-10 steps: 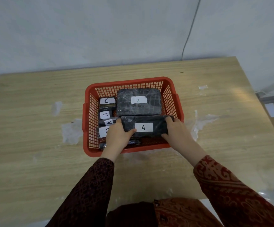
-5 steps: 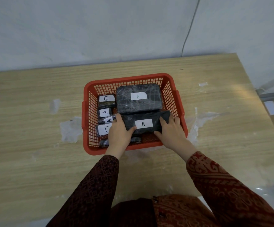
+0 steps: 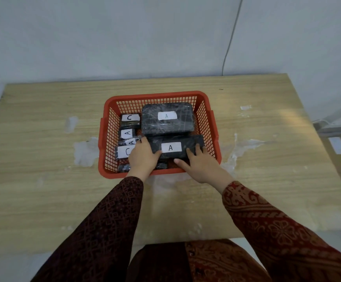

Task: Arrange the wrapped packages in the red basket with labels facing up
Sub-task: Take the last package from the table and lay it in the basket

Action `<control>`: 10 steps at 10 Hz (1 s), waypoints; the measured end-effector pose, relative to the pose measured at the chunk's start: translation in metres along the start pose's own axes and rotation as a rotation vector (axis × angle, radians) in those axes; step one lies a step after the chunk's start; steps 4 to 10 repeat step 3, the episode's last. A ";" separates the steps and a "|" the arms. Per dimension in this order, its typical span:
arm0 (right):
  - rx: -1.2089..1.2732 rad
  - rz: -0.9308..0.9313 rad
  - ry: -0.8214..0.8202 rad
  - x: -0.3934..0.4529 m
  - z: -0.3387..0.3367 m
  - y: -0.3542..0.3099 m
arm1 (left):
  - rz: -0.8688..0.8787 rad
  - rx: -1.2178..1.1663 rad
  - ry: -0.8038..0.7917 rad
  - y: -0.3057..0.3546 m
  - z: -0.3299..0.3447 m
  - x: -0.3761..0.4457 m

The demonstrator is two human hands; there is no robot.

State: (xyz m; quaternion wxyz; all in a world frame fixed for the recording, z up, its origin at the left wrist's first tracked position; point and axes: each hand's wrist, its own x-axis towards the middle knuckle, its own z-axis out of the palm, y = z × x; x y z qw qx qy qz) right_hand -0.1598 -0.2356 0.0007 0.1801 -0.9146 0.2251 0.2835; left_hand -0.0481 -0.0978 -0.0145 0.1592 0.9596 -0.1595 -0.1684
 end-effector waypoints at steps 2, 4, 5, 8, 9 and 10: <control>0.028 -0.119 0.153 -0.011 -0.009 0.006 | 0.058 -0.085 0.044 -0.009 -0.024 -0.027; 0.044 -0.186 0.247 -0.015 -0.013 0.007 | 0.068 -0.114 0.169 -0.021 -0.030 -0.042; 0.044 -0.186 0.247 -0.015 -0.013 0.007 | 0.068 -0.114 0.169 -0.021 -0.030 -0.042; 0.044 -0.186 0.247 -0.015 -0.013 0.007 | 0.068 -0.114 0.169 -0.021 -0.030 -0.042; 0.044 -0.186 0.247 -0.015 -0.013 0.007 | 0.068 -0.114 0.169 -0.021 -0.030 -0.042; 0.044 -0.186 0.247 -0.015 -0.013 0.007 | 0.068 -0.114 0.169 -0.021 -0.030 -0.042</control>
